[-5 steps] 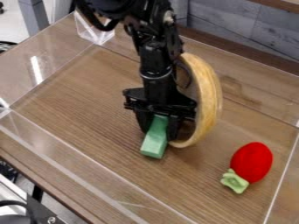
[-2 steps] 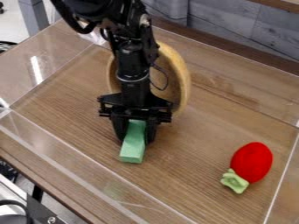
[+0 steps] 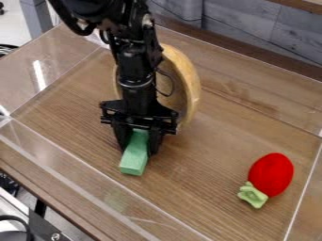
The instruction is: Remove the green stick from the brown bowl and put it on the table
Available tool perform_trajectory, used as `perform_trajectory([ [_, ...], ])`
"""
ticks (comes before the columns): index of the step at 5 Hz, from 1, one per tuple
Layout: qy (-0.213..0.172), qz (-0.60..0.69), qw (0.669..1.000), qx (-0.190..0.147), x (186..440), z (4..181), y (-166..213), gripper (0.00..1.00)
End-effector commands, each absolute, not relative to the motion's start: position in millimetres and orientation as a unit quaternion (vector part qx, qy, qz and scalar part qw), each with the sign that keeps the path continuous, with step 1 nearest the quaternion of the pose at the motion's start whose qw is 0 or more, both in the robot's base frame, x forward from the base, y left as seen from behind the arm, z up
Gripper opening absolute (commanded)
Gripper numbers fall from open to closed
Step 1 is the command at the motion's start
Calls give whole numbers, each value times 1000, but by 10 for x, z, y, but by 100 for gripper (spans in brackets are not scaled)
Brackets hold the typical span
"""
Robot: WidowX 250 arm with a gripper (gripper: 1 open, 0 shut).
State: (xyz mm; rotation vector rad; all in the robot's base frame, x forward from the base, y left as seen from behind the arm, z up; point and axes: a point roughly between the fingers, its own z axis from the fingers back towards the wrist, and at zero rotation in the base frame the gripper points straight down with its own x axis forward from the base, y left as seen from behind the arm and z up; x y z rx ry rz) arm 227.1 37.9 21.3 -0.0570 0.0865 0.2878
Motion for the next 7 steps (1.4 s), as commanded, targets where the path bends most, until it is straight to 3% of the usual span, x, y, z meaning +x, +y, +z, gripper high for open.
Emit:
perform_trajectory([
  [1,18,107,994,-28,2304,378,462,0],
  [3,9,144,989,-31,2185,386,391,0],
  [4,5,174,984,-32,2222,508,374,0],
  [5,7,164,986,-32,2199,516,557,100],
  [7,-15,178,983,-49,2370,836,674,100],
])
